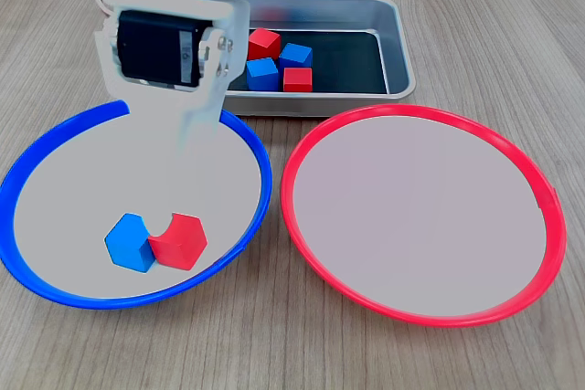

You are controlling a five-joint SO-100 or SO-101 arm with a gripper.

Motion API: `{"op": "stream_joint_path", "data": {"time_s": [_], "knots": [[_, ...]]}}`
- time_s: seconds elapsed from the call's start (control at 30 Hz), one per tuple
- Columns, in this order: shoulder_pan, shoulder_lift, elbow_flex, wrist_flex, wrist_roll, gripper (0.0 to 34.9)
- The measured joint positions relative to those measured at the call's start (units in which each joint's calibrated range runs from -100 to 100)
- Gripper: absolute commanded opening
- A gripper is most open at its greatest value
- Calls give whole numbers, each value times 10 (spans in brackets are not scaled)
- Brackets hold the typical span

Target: Resolve any anomalies and move all blocks to matching dishes

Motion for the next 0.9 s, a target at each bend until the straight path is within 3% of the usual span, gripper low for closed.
{"op": "stream_joint_path", "data": {"time_s": [0.37, 0.83, 0.9], "knots": [[8, 42, -38, 11, 3, 191], [5, 89, -97, 20, 11, 113], [5, 94, -102, 20, 12, 79]]}}
